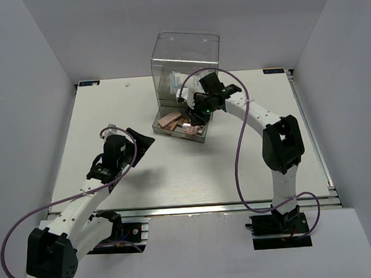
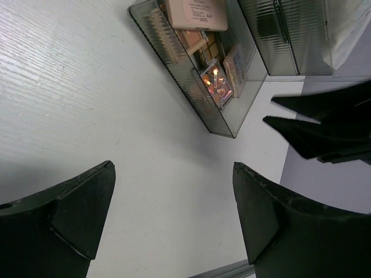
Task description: Organize the makeup
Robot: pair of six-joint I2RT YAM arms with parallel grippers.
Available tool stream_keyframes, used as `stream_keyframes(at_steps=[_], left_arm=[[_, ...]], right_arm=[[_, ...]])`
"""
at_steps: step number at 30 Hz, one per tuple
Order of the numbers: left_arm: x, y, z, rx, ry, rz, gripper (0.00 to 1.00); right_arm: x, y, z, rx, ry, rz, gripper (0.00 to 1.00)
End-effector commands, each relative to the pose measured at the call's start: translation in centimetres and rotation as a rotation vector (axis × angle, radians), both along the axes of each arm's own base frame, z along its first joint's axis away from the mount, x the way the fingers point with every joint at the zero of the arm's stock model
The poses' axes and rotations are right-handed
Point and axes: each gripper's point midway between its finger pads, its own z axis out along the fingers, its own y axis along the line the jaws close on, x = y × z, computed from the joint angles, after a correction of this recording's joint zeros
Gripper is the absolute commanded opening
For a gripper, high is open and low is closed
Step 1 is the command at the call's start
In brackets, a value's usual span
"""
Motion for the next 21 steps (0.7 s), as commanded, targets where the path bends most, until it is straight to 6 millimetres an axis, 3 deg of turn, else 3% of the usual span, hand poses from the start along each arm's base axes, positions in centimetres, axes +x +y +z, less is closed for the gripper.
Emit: stream_keyframes(at_steps=[1, 4, 5, 6, 8, 9, 11, 12, 21], left_arm=[[0.0, -0.1, -0.2, -0.007, -0.015, -0.01, 0.9], [0.1, -0.2, -0.1, -0.005, -0.021, -0.016, 0.82], [0.1, -0.2, 0.0, -0.004, -0.026, -0.015, 0.79], [0.2, -0.2, 0.1, -0.004, -0.031, -0.017, 0.66], [0.2, -0.1, 0.3, 0.003, -0.041, -0.022, 0.51], [0.2, -0.2, 0.5, 0.002, -0.046, -0.024, 0.34], [0.2, -0.2, 0.5, 0.008, -0.049, -0.028, 0.16], [0.0, -0.5, 0.5, 0.003, -0.046, -0.045, 0.02], [-0.7, -0.1, 1.3, 0.025, -0.068, -0.057, 0.0]], right_arm=[[-4.0, 1.7, 6.0, 0.135, -0.013, 0.218, 0.29], [-5.4, 2.3, 6.2, 0.152, -0.007, 0.277, 0.03], [-5.8, 2.4, 6.4, 0.152, -0.009, 0.29, 0.0], [-6.1, 2.5, 6.3, 0.147, -0.012, 0.3, 0.0], [-6.8, 2.9, 5.9, 0.127, -0.026, 0.323, 0.0], [-7.0, 3.1, 5.9, 0.121, -0.035, 0.331, 0.0], [-7.6, 3.6, 5.4, 0.099, -0.066, 0.34, 0.0], [-7.6, 3.8, 5.2, 0.091, -0.078, 0.332, 0.0], [-6.6, 5.6, 1.8, -0.034, -0.102, 0.171, 0.0]])
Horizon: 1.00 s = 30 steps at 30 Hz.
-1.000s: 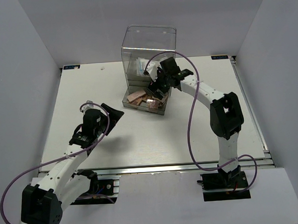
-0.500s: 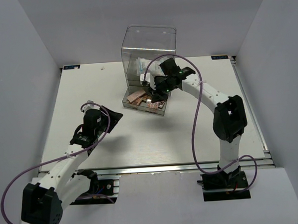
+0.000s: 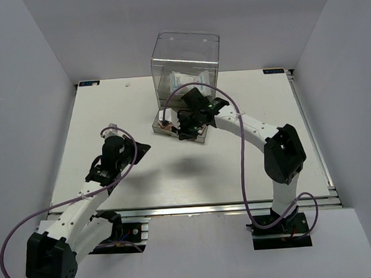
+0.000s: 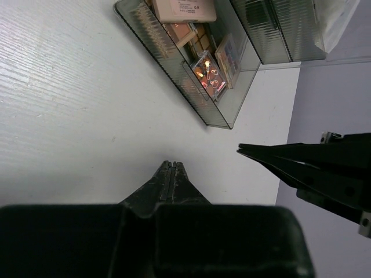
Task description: Organize the makeup
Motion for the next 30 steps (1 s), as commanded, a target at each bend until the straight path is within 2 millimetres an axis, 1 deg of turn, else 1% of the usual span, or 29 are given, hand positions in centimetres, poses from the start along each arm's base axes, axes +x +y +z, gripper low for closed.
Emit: stream_keyframes(at_steps=[1, 3, 4, 6, 7, 12, 13, 14, 15, 16, 18, 19, 23, 25, 26, 27, 28, 29, 30], left_arm=[[-0.5, 0.4, 0.7, 0.023, -0.027, -0.007, 0.0], [-0.6, 1.1, 0.6, 0.044, -0.027, 0.021, 0.0], [-0.7, 1.3, 0.6, 0.046, -0.029, 0.026, 0.0], [-0.9, 1.6, 0.5, 0.053, -0.03, 0.038, 0.0], [-0.9, 1.7, 0.4, 0.058, -0.026, 0.043, 0.0], [-0.7, 2.3, 0.4, 0.094, -0.022, 0.06, 0.0], [-0.5, 2.3, 0.4, 0.101, -0.016, 0.062, 0.0], [-0.5, 2.4, 0.4, 0.105, -0.017, 0.063, 0.0], [-0.4, 2.4, 0.4, 0.11, -0.017, 0.063, 0.0], [-0.3, 2.5, 0.4, 0.115, -0.017, 0.067, 0.0], [-0.3, 2.6, 0.5, 0.12, -0.02, 0.071, 0.0], [-0.2, 2.8, 0.5, 0.123, -0.02, 0.079, 0.0], [-0.2, 3.1, 0.5, 0.136, -0.021, 0.092, 0.0], [-0.1, 3.2, 0.4, 0.14, -0.02, 0.098, 0.0], [0.0, 3.2, 0.3, 0.144, -0.017, 0.099, 0.0], [0.0, 3.2, 0.4, 0.145, -0.018, 0.098, 0.0], [0.1, 3.2, 0.4, 0.146, -0.017, 0.099, 0.0], [0.2, 3.2, 0.1, 0.15, -0.01, 0.099, 0.0], [0.2, 3.2, 0.1, 0.15, -0.01, 0.098, 0.0]], right_arm=[[2.0, 0.7, -0.7, -0.038, -0.031, -0.106, 0.0], [2.3, 1.1, -1.0, -0.053, -0.022, -0.148, 0.0], [2.4, 1.2, -1.8, -0.069, -0.01, -0.155, 0.0], [2.7, 1.2, -2.4, -0.082, -0.014, -0.191, 0.0], [3.1, 1.1, -3.1, -0.091, -0.026, -0.205, 0.0], [3.3, 1.4, -4.8, -0.114, -0.04, -0.213, 0.0], [3.7, 1.2, -5.8, -0.14, -0.053, -0.24, 0.0], [4.1, 1.4, -6.0, -0.142, -0.069, -0.252, 0.0], [4.2, 1.4, -7.0, -0.161, -0.069, -0.254, 0.0], [4.8, 1.2, -7.3, -0.173, -0.087, -0.284, 0.0], [5.2, 1.5, -8.1, -0.173, -0.093, -0.304, 0.0], [5.5, 1.4, -8.4, -0.184, -0.107, -0.32, 0.0], [5.9, 1.7, -9.4, -0.2, -0.14, -0.304, 0.0], [6.4, 1.8, -9.9, -0.207, -0.168, -0.309, 0.0], [7.0, 1.5, -9.9, -0.22, -0.196, -0.33, 0.0], [7.6, 1.6, -10.0, -0.215, -0.221, -0.339, 0.01], [8.1, 1.4, -10.0, -0.226, -0.247, -0.357, 0.08], [8.5, 1.3, -9.9, -0.227, -0.264, -0.363, 0.26], [8.7, 1.3, -9.9, -0.229, -0.28, -0.36, 0.36]])
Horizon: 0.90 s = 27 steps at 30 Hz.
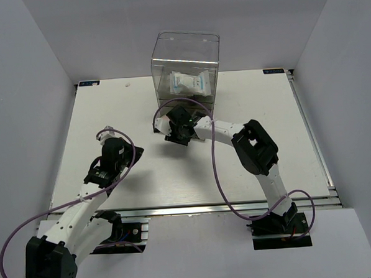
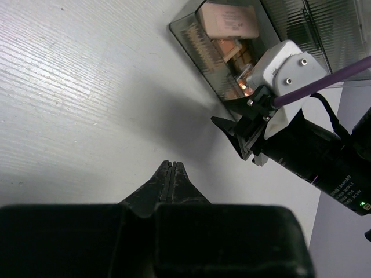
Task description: Organize the makeup
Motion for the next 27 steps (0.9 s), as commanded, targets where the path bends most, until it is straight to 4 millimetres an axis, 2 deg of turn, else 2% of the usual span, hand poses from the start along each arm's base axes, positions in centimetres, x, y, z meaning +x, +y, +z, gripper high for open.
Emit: stream_keyframes(at_steps=[1, 2, 5, 9, 14, 27], left_arm=[[0.8, 0.3, 1.3, 0.014, -0.032, 0.015, 0.0], [0.9, 0.4, 1.3, 0.014, -0.032, 0.015, 0.0], [1.0, 0.3, 1.1, 0.015, -0.027, 0.013, 0.0], [1.2, 0.3, 1.1, 0.012, -0.027, 0.012, 0.0], [1.0, 0.4, 1.0, 0.011, -0.025, 0.013, 0.0], [0.9, 0.5, 0.7, 0.003, -0.022, 0.019, 0.0]], right_arm=[[2.7, 0.4, 1.3, -0.001, -0.147, -0.024, 0.43], [2.9, 0.3, 1.3, -0.008, -0.157, -0.021, 0.53], [3.3, -0.2, 1.2, -0.034, -0.187, -0.025, 0.62], [3.7, -0.8, 1.2, -0.05, -0.206, -0.031, 0.64], [5.5, -1.4, 1.5, -0.058, -0.231, -0.056, 0.7], [9.1, -6.1, 1.0, -0.147, -0.258, -0.1, 0.77]])
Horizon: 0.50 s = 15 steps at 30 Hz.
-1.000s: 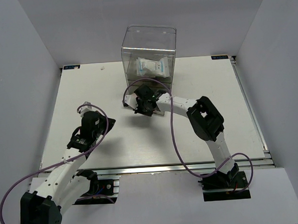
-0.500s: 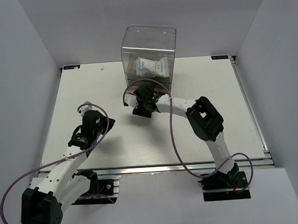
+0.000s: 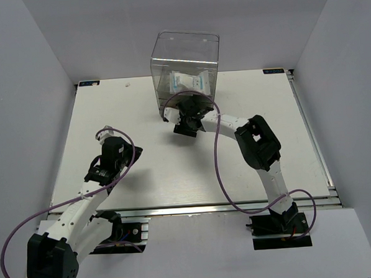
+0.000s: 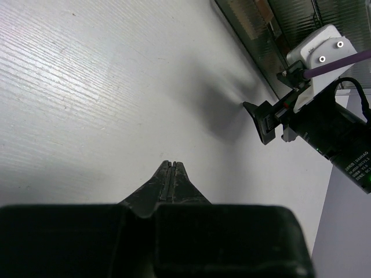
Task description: Organize the makeup
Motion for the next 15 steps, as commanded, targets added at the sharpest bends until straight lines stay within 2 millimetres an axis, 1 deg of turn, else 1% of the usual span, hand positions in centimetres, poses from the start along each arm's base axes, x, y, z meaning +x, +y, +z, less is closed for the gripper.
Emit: stream_keyframes(at_steps=[1, 4, 6, 7, 12, 14, 15], left_arm=[[0.5, 0.0, 1.3, -0.011, -0.041, 0.0, 0.0], [0.5, 0.0, 1.4, -0.01, -0.043, -0.001, 0.0], [0.5, 0.0, 1.5, -0.014, -0.047, -0.001, 0.01], [0.5, -0.1, 1.5, -0.015, -0.045, -0.002, 0.02], [0.3, 0.1, 1.7, -0.014, -0.048, 0.004, 0.07], [0.3, 0.2, 1.9, -0.017, -0.056, 0.006, 0.09], [0.2, 0.2, 1.9, -0.017, -0.056, 0.006, 0.09]], right_arm=[[1.9, -1.3, 0.2, -0.033, -0.042, -0.018, 0.77], [2.3, -1.7, 0.3, -0.043, -0.064, -0.019, 0.78], [2.6, -2.1, 0.3, -0.061, -0.091, -0.026, 0.83], [2.6, -2.3, 0.1, -0.066, -0.094, -0.024, 0.83], [3.1, -2.6, 0.4, -0.063, -0.119, -0.036, 0.86], [3.0, -2.8, 0.4, -0.063, -0.125, -0.04, 0.88], [3.5, -2.8, 0.8, -0.056, -0.155, -0.058, 0.88]])
